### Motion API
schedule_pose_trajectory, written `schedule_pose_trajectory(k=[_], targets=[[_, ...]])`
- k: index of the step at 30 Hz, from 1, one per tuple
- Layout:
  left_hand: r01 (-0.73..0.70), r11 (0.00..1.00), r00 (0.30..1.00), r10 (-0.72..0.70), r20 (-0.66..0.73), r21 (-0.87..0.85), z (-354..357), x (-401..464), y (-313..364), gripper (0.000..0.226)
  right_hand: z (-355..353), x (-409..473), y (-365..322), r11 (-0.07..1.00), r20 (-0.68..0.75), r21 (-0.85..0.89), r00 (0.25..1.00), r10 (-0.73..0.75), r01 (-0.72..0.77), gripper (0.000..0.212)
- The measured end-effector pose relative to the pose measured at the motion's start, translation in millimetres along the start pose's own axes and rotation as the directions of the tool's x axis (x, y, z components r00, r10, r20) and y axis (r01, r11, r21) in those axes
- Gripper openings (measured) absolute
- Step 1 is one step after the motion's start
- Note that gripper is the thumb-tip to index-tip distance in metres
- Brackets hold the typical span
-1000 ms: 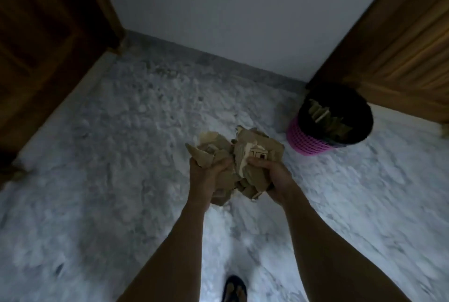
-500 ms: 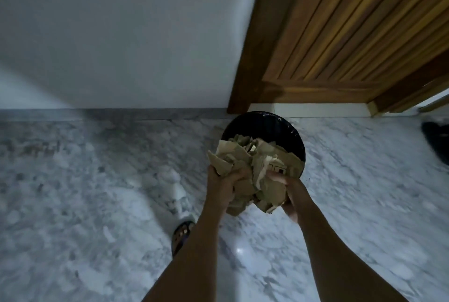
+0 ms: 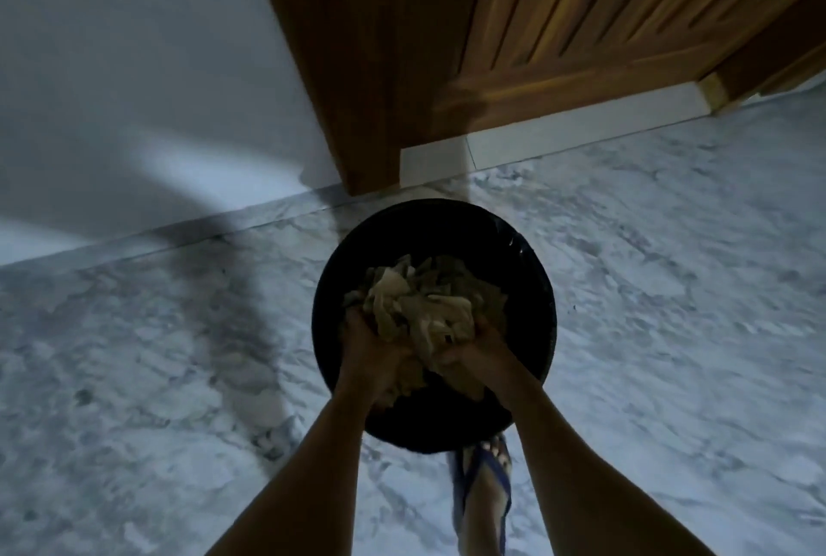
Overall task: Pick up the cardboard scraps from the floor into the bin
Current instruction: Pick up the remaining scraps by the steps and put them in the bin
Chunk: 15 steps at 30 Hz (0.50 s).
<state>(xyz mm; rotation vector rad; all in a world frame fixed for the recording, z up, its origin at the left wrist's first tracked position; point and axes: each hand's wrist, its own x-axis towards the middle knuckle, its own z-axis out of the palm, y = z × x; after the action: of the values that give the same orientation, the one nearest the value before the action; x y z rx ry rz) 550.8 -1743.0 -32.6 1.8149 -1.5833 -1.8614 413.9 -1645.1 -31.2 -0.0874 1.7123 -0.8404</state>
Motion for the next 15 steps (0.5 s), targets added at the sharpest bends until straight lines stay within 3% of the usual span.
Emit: schedule_pose_trajectory(k=[1, 3, 4, 5, 8, 10, 12, 15], targets=[[0.067, 0.998, 0.998, -0.067, -0.001, 0.011, 8.2, 13.0, -3.9, 0.129, -3.2, 23.7, 13.6, 1.0, -0.022, -0.03, 1.0, 0.003, -0.004, 0.084], [0.168, 0.985, 0.984, -0.169, 0.064, 0.028, 24.4, 38.4, -17.1, 0.12, -8.9, 60.0, 26.6, 0.988, -0.078, -0.023, 0.985, 0.151, -0.153, 0.147], [0.195, 0.979, 0.977, -0.2, 0.078, 0.064, 31.4, 51.2, -25.7, 0.115, -12.5, 80.3, 35.7, 0.975, -0.085, -0.004, 0.972, 0.22, -0.221, 0.171], [0.223, 0.968, 0.972, -0.23, 0.048, 0.117, 36.4, 61.4, -30.3, 0.113, -14.1, 90.4, 36.2, 0.964, -0.078, 0.0, 0.961, 0.266, -0.267, 0.181], [0.249, 0.951, 0.967, -0.233, -0.105, 0.184, 46.6, 87.6, -47.7, 0.111, -11.1, 126.1, 41.8, 0.961, -0.105, -0.057, 0.958, 0.265, -0.272, 0.179], [0.256, 0.946, 0.956, -0.218, -0.197, 0.197, 52.6, 92.6, -54.6, 0.12, -6.5, 136.3, 44.1, 0.978, -0.144, -0.035, 0.969, 0.199, -0.206, 0.164], [0.247, 0.919, 0.962, -0.193, -0.194, 0.309, 52.4, 89.7, -54.0, 0.134, -7.5, 130.6, 40.3, 0.983, -0.162, 0.031, 0.97, 0.182, -0.18, 0.158], [0.318, 0.859, 0.948, -0.289, -0.131, 0.402, 44.8, 78.2, -43.3, 0.119, -17.8, 104.6, 32.0, 0.98, -0.109, 0.033, 0.974, 0.2, -0.198, 0.149]])
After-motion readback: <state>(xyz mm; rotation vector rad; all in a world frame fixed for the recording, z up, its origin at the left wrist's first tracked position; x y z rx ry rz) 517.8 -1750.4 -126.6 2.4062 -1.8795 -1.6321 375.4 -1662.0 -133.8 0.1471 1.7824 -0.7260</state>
